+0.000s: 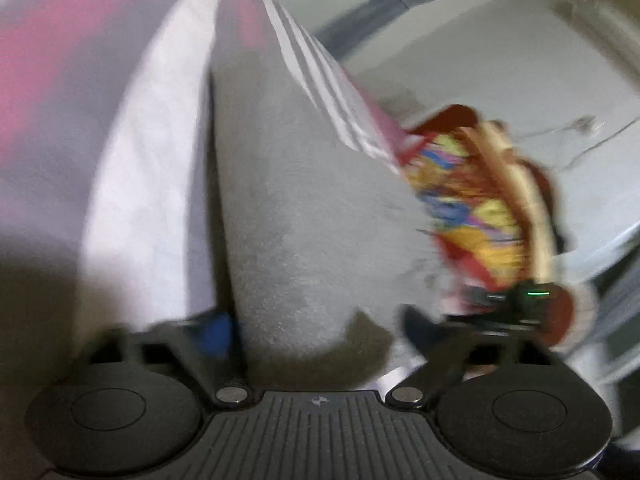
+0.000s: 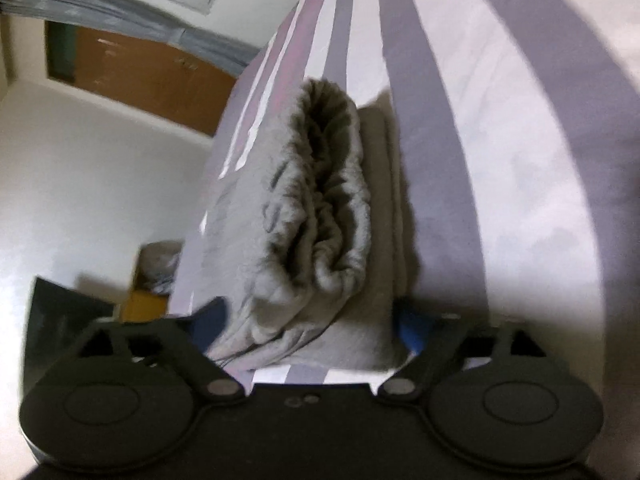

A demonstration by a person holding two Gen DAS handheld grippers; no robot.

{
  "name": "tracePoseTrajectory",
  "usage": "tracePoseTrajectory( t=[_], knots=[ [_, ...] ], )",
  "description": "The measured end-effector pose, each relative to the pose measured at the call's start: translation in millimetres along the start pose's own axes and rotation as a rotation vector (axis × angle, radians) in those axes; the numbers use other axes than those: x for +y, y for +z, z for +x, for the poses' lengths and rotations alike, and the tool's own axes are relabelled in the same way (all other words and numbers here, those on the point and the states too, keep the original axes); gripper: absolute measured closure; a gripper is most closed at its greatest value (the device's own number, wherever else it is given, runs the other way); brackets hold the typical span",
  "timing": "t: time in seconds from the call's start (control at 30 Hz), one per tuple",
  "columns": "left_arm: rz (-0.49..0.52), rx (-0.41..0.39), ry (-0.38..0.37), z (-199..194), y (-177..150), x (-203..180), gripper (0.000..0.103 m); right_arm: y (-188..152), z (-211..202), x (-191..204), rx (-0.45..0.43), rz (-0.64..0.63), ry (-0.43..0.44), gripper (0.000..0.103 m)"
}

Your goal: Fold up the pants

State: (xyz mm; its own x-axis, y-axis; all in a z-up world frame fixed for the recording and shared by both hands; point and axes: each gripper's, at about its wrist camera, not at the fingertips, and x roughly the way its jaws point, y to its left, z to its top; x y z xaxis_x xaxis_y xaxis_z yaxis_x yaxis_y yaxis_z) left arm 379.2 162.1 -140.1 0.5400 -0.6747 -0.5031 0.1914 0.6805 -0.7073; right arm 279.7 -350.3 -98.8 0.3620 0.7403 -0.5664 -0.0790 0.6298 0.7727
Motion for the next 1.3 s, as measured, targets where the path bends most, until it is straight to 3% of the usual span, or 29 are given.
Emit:
tracePoseTrajectory(
  t=[0.1, 0.17, 0.27, 0.4, 0.5, 0.73, 0.83, 1.07, 1.3],
  knots=[
    [0.095, -0.084, 0.296, -15.2, -16.0, -29.6, 0.0, -17.1, -19.3, 14.6, -0.099, -0.041, -0.134, 0.0],
    [0.091, -0.12, 0.376, -24.0, -26.6, -43.8, 0.0, -32.4, -39.0, 16.3, -0.162, -0.036, -0.227, 0.0],
    [0.099, -0.136, 0.39, -45.4, -47.8, -60.2, 0.0, -61.2, -61.4, 38.2, -0.262, -0.11, -0.303, 0.0],
    [0.242, -0.193, 0.446, -66.9, -82.4, -107.1, 0.0, -95.4, -71.2, 79.2, -0.22, -0.224, -0.354, 0.0],
    [0.261, -0.228, 0.477, -85.0, -105.7, -141.8, 0.0, -121.7, -79.1, 114.2, -0.254, -0.33, -0.394, 0.0],
    [0.365, -0.302, 0.515, -155.4, -153.0, -212.6, 0.0, -178.5, -116.4, 177.6, -0.337, -0.437, -0.43, 0.002],
    [0.398, -0.335, 0.548, -185.5, -175.8, -244.1, 0.0, -206.9, -133.0, 202.2, -0.371, -0.494, -0.433, 0.003],
    [0.42, -0.454, 0.516, -253.5, -233.6, -297.2, 0.0, -276.3, -171.1, 238.6, -0.429, -0.535, -0.407, 0.003],
    [0.494, -0.478, 0.502, -294.8, -292.4, -342.9, 0.0, -336.6, -209.6, 269.0, -0.501, -0.593, -0.393, 0.003]
  ],
)
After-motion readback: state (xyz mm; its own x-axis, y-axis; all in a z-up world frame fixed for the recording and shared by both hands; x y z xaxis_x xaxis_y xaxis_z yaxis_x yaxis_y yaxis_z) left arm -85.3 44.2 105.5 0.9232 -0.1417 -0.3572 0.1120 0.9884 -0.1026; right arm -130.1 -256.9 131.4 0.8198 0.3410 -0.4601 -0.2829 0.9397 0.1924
